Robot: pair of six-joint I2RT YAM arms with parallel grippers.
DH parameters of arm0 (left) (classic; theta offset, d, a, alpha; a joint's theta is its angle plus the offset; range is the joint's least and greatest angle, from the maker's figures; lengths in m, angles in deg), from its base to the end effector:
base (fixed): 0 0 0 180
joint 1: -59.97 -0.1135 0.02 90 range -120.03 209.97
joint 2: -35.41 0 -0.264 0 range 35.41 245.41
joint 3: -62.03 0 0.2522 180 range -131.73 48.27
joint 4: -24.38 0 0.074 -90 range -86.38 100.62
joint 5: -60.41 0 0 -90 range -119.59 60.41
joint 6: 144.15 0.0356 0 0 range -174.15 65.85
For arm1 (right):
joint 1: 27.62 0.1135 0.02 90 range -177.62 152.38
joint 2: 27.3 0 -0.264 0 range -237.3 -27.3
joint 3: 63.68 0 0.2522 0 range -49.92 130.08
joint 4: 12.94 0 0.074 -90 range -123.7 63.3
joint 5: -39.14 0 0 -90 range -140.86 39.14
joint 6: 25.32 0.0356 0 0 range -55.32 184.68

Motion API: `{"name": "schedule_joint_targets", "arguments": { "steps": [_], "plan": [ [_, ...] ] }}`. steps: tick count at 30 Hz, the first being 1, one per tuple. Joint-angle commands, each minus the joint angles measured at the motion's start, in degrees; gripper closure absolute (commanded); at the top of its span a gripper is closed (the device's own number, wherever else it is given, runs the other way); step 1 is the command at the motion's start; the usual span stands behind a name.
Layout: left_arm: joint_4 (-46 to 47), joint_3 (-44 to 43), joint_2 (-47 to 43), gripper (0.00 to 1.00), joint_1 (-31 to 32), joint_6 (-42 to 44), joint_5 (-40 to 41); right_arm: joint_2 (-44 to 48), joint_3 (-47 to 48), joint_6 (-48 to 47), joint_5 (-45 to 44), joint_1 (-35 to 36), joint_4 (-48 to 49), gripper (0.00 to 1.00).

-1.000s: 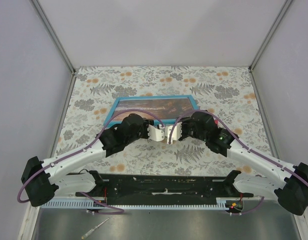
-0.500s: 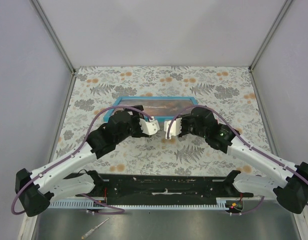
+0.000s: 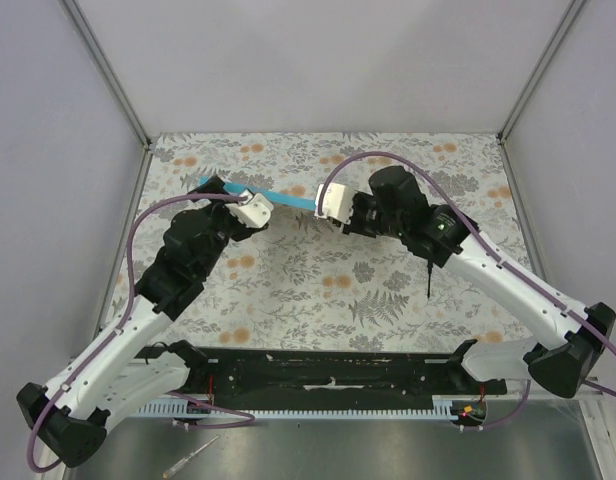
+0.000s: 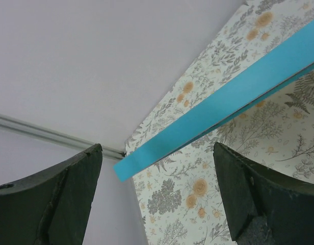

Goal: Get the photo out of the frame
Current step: Turn over the photo frame at the center of the board.

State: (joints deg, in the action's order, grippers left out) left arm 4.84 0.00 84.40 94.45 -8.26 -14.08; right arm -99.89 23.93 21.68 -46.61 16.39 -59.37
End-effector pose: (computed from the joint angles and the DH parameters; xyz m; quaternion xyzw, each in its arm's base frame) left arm 0.1703 -0.1054 0.3574 0.4084 0.6227 0.1658 0.6465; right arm 0.1981 0.1951 0.3737 -0.6131 0.6196 0.0366 0.4887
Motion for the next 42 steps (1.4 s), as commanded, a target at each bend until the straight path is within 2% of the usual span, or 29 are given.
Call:
{"name": "schedule_joint_targets", "arguments": {
  "steps": [1,15,20,24,31,37,42],
  "plan": [
    [3.0,-2.4,-2.2,0.05,-2.2,-4.3,2.7,-2.1,8.8,10.9,2.2,-0.4,-5.0,1.0],
    [-2.8,-4.8,-3.4,0.04,-4.7,-4.0,3.9,-15.2,26.8,32.5,10.0,-11.8,-14.5,1.0],
    [-4.5,-4.0,-4.1,0.03,-5.2,-4.1,3.7,-17.8,28.3,39.8,14.5,-18.3,-15.1,1.0],
    [-5.0,-2.5,-4.9,0.03,-5.5,-4.2,3.4,-19.9,27.7,44.7,20.6,-26.2,-15.1,1.0],
    [-5.2,0.8,-6.0,0.03,-5.7,-4.8,2.7,-21.3,22.3,47.4,29.4,-36.4,-14.1,1.0],
    [-5.0,4.3,-6.6,0.02,-5.7,-5.7,1.5,-15.0,7.3,50.1,30.2,-39.8,-5.8,1.0],
    [-2.1,9.0,-5.3,0.02,-5.7,-7.6,-0.7,-11.4,-4.3,54.8,34.2,-42.0,2.5,1.0]
  ]
}}
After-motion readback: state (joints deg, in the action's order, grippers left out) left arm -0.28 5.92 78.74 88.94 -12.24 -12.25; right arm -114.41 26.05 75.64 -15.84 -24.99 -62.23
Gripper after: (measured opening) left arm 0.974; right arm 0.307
